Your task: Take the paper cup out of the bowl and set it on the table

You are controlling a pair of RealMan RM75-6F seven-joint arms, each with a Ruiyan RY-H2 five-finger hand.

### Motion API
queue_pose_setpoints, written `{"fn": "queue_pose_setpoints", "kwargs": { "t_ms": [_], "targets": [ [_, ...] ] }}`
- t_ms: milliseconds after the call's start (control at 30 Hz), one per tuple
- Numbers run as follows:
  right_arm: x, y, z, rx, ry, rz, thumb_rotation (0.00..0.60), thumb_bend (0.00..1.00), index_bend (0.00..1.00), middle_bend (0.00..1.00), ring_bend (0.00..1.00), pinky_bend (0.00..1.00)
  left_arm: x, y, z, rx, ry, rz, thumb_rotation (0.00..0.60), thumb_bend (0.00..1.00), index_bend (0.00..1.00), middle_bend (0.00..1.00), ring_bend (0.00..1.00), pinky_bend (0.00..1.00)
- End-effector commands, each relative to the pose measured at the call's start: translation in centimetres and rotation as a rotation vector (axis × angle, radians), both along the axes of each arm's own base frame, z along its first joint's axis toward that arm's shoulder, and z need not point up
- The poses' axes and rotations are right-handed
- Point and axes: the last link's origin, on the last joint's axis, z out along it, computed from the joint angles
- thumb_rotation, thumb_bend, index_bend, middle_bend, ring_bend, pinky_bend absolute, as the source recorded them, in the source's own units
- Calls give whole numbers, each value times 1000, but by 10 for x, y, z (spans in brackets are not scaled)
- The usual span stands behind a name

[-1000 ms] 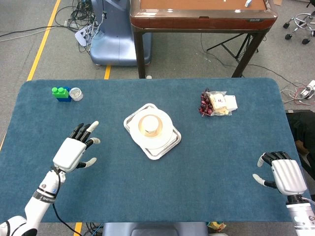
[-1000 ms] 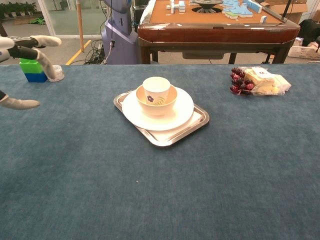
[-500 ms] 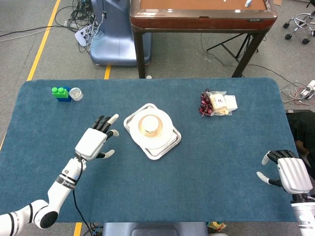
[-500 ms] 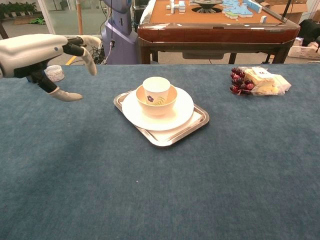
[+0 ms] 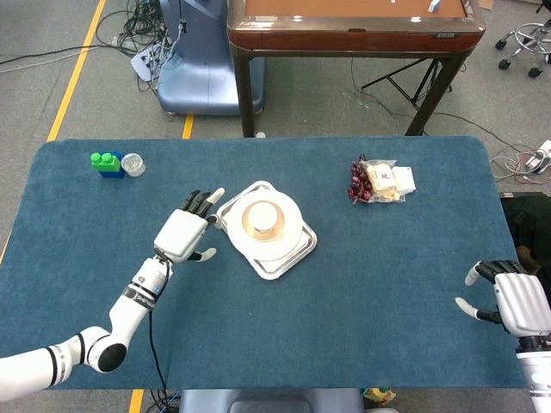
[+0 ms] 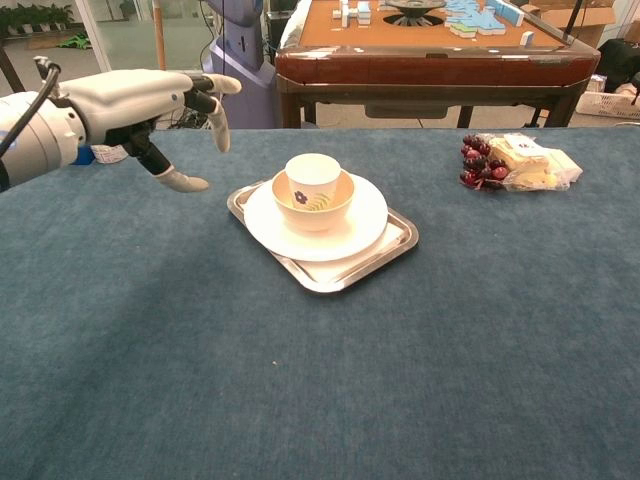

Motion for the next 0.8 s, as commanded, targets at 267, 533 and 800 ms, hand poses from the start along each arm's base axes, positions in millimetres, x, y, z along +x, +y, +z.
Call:
{"fn": "queue_pose_setpoints", "kwargs": {
  "t_ms": [267, 533, 800],
  "targets": [
    [1, 1, 2, 6, -19, -1, 600, 234, 552, 471, 350, 273, 25, 3, -17, -37, -16, -3, 600, 200, 404, 0, 0, 0],
    [-1, 1, 3, 10, -32, -8, 600, 234, 552, 470, 350, 273, 38, 9, -31, -30, 24, -21, 600, 201, 408, 0, 0, 0],
    [-2, 0, 5, 10, -43, -16, 600, 234, 552, 470, 350, 273, 45, 24, -42, 6, 52, -16, 600, 209, 412, 0, 0, 0]
  ]
}}
